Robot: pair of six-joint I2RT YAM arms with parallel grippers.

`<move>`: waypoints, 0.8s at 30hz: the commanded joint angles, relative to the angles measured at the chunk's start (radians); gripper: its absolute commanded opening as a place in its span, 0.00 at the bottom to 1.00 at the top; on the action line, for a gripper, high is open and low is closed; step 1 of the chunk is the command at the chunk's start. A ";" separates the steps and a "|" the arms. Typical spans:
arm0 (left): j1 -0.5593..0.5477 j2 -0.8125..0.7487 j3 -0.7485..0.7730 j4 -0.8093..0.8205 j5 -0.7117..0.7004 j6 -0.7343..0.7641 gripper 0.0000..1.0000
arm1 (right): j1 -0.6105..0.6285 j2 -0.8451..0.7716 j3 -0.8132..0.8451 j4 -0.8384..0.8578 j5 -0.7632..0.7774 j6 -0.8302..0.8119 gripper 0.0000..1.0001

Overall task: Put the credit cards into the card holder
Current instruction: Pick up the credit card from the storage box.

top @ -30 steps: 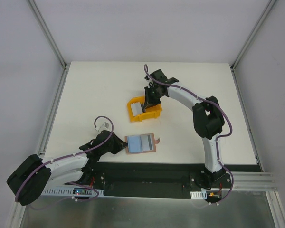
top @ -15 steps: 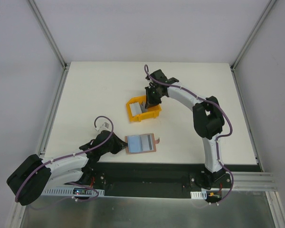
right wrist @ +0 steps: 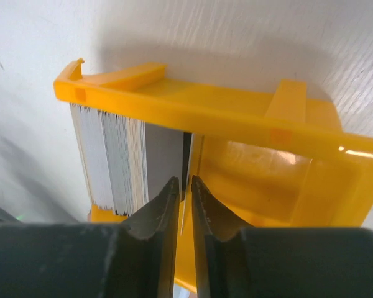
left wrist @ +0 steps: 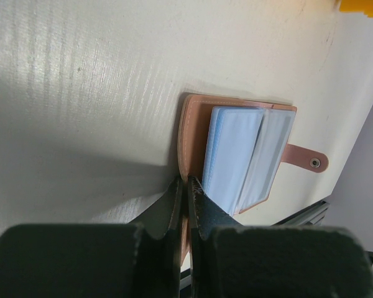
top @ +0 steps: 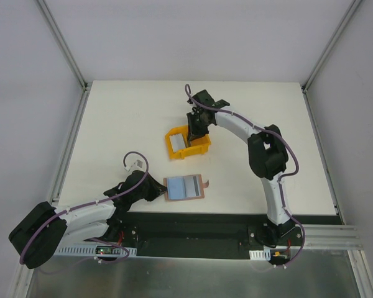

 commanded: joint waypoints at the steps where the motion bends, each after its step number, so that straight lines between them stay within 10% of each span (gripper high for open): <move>1: 0.003 0.000 -0.003 -0.043 0.008 0.016 0.00 | 0.006 0.025 0.076 -0.070 0.044 -0.025 0.17; 24: 0.004 -0.041 -0.020 -0.065 0.000 0.015 0.00 | 0.020 -0.305 -0.028 -0.034 0.182 -0.065 0.00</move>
